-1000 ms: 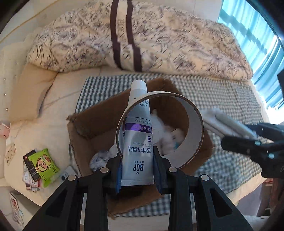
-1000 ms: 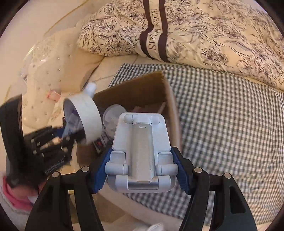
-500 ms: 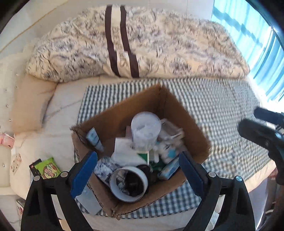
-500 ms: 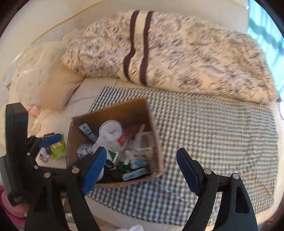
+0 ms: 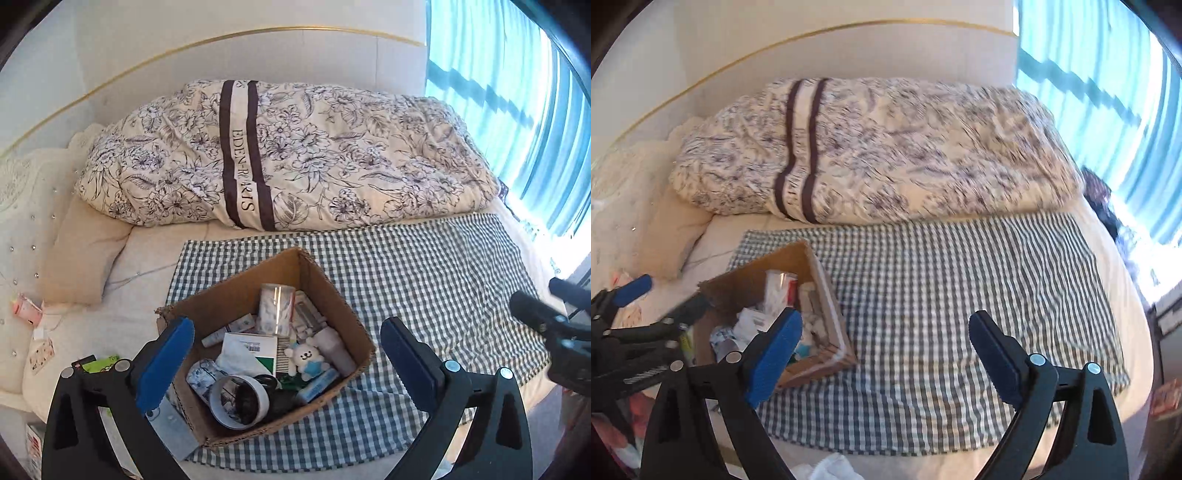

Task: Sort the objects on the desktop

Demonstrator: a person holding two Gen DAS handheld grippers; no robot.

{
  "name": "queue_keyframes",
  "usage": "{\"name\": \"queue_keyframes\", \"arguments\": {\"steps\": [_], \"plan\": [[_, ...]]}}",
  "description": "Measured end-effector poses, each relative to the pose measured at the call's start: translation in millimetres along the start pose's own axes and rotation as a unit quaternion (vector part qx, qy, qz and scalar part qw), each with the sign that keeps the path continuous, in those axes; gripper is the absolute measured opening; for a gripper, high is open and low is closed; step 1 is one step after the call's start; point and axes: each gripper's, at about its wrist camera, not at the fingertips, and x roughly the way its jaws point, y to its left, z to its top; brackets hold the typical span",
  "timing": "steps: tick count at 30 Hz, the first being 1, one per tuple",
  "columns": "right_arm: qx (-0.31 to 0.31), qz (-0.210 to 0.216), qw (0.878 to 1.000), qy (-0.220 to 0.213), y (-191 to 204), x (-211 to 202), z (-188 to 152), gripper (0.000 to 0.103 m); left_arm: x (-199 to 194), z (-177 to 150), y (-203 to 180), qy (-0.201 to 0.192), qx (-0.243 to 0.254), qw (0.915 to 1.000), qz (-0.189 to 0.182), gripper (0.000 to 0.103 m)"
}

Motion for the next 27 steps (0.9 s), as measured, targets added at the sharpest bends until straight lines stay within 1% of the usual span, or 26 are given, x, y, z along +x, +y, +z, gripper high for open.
{"name": "queue_keyframes", "arguments": {"steps": [3, 5, 7, 11, 16, 21, 27], "plan": [[0.015, 0.002, 1.000, 0.014, -7.6, 6.6, -7.9, 0.092, -2.3, -3.2, -6.6, 0.001, 0.006, 1.0000, -0.004, 0.103], [0.016, 0.001, 1.000, 0.016, -9.2, 8.0, -11.8, 0.092, -3.5, -6.2, -8.7, -0.003, 0.004, 1.0000, -0.005, 0.103], [0.017, 0.002, 1.000, 0.018, -10.6, 7.5, -16.4, 0.092, -3.2, -10.7, -9.4, 0.002, 0.002, 0.9999, -0.013, 0.103], [0.021, 0.004, 0.999, 0.025, -14.9, 9.9, -22.4, 0.092, -3.6, -15.2, -11.4, 0.005, 0.006, 0.9999, -0.010, 0.103], [0.026, 0.005, 0.999, 0.030, -20.7, 10.4, -24.0, 0.092, -0.3, -16.7, -11.3, 0.019, -0.002, 0.9998, -0.011, 0.103], [0.020, 0.001, 0.999, 0.033, -25.4, 11.7, -22.4, 0.092, 2.6, -14.8, -12.8, 0.023, -0.016, 0.9996, -0.011, 0.103], [0.022, 0.006, 0.999, 0.036, -32.3, 17.2, -17.6, 0.092, 6.9, -13.4, -21.6, 0.027, -0.008, 0.9996, -0.005, 0.103]]}}
